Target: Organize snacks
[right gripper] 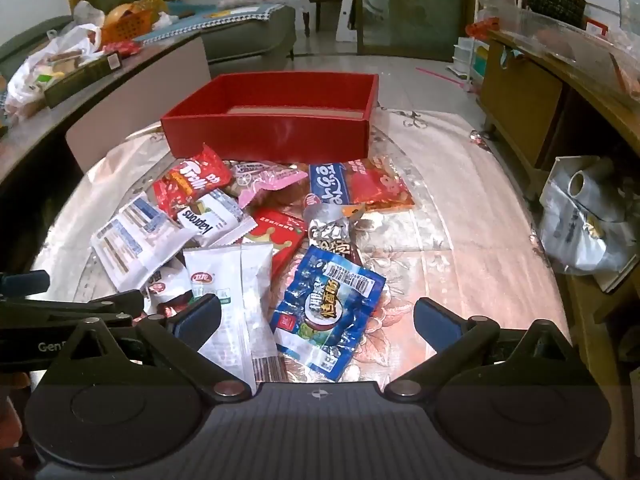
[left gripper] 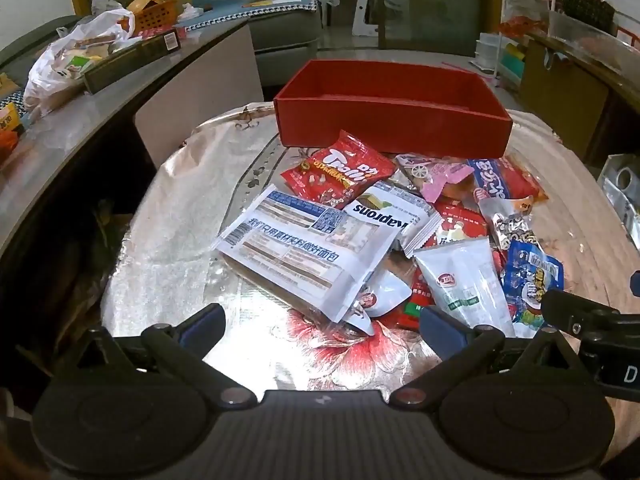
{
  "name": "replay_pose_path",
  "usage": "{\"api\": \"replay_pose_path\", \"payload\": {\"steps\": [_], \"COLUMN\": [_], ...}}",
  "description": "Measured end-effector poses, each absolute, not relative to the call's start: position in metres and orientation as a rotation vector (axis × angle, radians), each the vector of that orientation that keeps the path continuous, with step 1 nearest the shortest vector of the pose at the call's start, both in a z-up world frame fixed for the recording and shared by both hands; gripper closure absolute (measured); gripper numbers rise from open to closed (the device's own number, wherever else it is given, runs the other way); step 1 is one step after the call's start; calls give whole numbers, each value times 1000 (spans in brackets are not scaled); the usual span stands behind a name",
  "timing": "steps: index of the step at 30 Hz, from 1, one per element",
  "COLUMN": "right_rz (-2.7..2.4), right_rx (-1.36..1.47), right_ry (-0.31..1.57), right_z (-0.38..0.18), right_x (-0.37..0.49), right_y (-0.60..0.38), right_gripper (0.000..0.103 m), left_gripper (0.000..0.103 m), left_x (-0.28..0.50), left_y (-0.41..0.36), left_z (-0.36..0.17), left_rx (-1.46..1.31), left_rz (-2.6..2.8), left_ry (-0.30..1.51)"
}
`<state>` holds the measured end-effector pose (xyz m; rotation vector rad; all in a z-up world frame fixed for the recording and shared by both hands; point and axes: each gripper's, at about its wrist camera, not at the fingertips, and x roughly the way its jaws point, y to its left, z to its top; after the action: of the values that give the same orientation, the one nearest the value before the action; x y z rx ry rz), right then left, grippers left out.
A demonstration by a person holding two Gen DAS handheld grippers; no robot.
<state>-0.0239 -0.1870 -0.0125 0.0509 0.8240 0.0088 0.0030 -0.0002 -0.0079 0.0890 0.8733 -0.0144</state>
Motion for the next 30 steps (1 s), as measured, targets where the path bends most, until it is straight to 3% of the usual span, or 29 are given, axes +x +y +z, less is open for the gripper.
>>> {"api": "replay_pose_path", "payload": {"steps": [30], "right_rz": [20], "right_rx": [38], "right_ry": [858], "right_z": [-23], "right_x": [-20], "right_y": [-187], "right_gripper": [0], "left_gripper": [4], "left_x": [3], "left_y": [-1], "left_z": [-14], "left_rx": [101], "left_rz": [-16], "left_ry": [904]}}
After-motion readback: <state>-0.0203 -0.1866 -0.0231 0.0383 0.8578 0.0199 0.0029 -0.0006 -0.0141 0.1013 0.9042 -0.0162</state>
